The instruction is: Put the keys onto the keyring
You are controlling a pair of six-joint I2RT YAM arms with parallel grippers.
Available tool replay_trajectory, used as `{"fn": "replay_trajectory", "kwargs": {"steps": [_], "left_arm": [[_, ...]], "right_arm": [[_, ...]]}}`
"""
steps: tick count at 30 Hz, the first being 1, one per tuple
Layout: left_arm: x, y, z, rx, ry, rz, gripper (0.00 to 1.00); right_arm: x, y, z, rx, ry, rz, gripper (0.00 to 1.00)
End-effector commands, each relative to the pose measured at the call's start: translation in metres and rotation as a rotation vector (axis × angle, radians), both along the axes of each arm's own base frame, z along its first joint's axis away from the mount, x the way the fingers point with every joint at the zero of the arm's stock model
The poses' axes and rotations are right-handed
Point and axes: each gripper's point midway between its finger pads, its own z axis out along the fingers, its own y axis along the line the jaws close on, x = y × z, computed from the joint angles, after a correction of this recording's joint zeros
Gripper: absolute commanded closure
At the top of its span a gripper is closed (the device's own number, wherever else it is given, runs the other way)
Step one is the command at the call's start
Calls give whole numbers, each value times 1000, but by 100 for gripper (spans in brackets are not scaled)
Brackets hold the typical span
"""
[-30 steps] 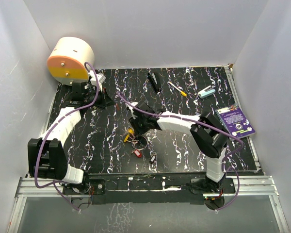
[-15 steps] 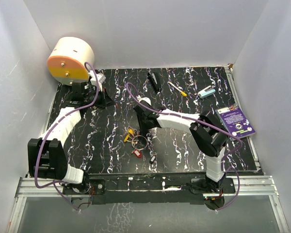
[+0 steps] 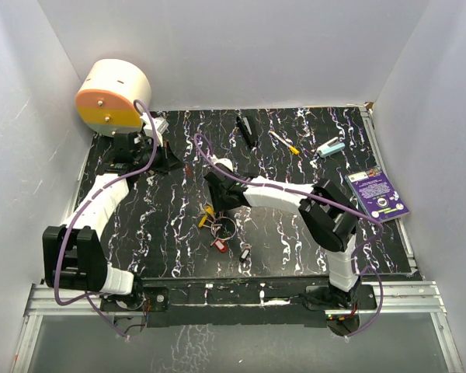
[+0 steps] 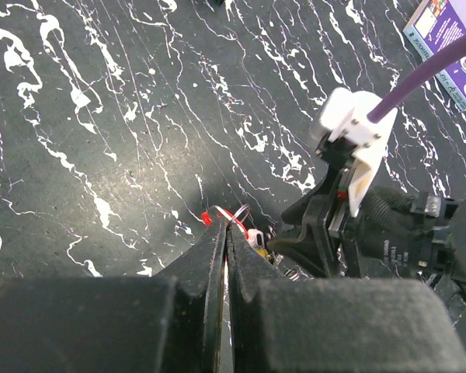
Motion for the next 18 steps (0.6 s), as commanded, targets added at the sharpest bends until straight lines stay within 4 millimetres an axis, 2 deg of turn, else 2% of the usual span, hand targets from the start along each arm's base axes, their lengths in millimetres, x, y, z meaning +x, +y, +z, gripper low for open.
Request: {"fn": "replay_trajectory", "kwargs": {"steps": [1, 4, 10, 18], "left_arm": [[-4, -1, 29, -19, -87, -18, 100], [-4, -1, 30, -18, -88, -17, 100], [-4, -1, 29, -21, -87, -18, 100], [-5, -1, 29, -23, -85, -18, 100]], "right_arm": [[6, 13, 5, 26, -15, -14, 59], [6, 8, 4, 12, -22, -23, 61], [7, 7, 12, 26, -46, -30, 64], [5, -3, 9, -2, -51, -47, 68]]}}
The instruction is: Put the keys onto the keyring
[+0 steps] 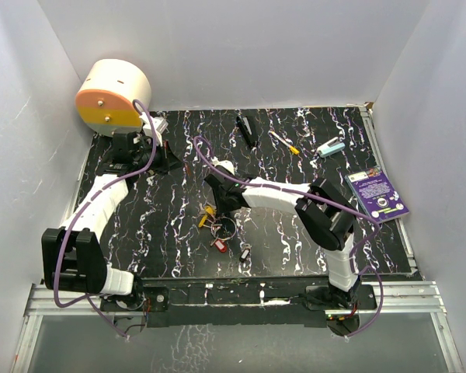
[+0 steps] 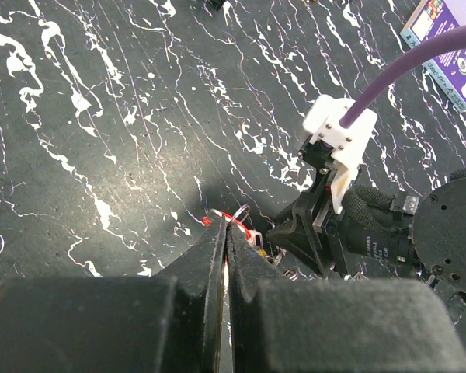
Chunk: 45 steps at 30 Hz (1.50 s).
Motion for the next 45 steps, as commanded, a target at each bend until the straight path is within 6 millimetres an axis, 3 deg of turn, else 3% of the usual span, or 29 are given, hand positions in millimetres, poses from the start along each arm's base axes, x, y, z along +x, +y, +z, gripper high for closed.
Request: {"fn": "replay_trajectory", "kwargs": {"steps": [1, 5, 10, 14, 27, 36, 41, 45], "left_arm": [[-4, -1, 21, -21, -65, -19, 100], [-3, -1, 21, -24, -66, -19, 100], [-4, -1, 21, -29, -59, -20, 100], [-4, -1, 21, -29, -62, -19, 100], [-5, -1, 21, -30, -64, -18, 100], [-4, 0, 21, -31, -65, -15, 100], [-4, 0, 22, -31, -66, -15, 100], [-5, 1, 22, -31, -67, -13, 100]], "right_arm": [[11, -6, 26, 22, -80, -49, 67], [17, -13, 46, 25, -136, -77, 66], [14, 0, 58, 89, -142, -51, 66], [12, 11, 53, 107, -134, -25, 66], [42, 2, 28, 60, -136, -37, 64], [40, 2, 20, 63, -108, -26, 65], [45, 12, 17, 67, -102, -2, 65], [37, 13, 10, 72, -53, -1, 65]]}}
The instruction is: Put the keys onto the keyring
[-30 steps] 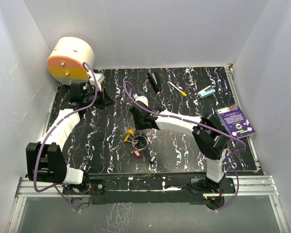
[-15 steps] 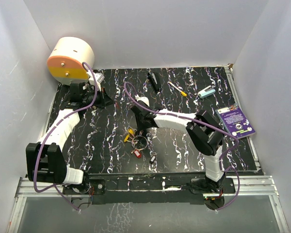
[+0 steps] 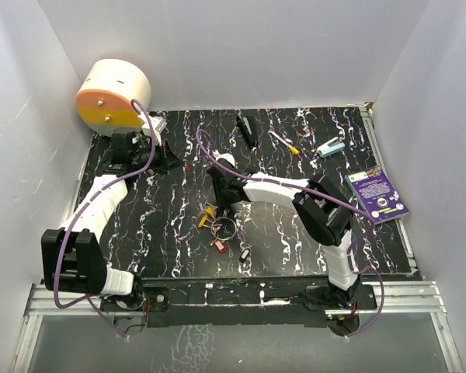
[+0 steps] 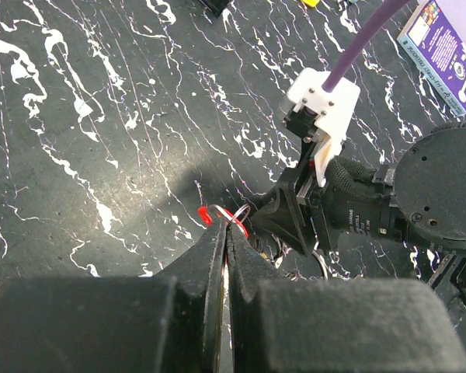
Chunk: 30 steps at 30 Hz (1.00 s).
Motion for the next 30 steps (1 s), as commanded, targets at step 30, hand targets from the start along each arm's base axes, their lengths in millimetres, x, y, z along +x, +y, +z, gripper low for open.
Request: {"fn": "replay_trajectory", "kwargs": {"steps": [30], "left_arm": [[-6, -1, 19, -33, -49, -19, 100]], "right_arm": [[-58, -8, 8, 26, 109, -33, 65]]}}
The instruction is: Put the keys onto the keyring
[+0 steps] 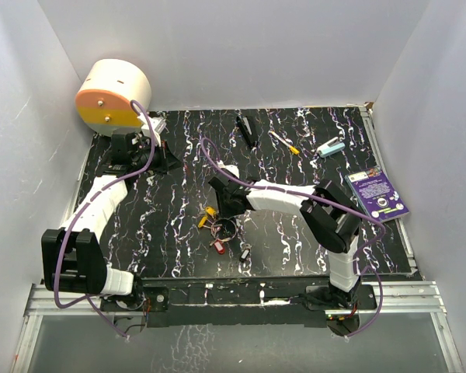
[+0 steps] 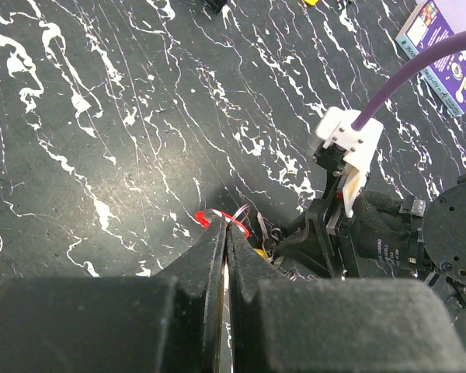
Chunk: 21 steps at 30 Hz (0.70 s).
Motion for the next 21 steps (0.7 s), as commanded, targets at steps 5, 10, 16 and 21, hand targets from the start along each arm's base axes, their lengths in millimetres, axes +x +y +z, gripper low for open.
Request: {"fn": "replay_trajectory", "kwargs": {"steps": [5, 10, 16, 21], "left_arm": [[-5, -2, 23, -25, -64, -19, 100], [-5, -2, 23, -22, -65, -17, 100], [-5, -1, 23, -22, -68, -15, 100], [-4, -1, 24, -22, -69, -14, 100]], "right_arm": [[-11, 9, 2, 16, 20, 12, 67], [-14, 23, -3, 19, 32, 43, 69], [-20, 24, -10, 4, 45, 52, 87], [-20, 18, -15, -15, 39, 43, 92]]}}
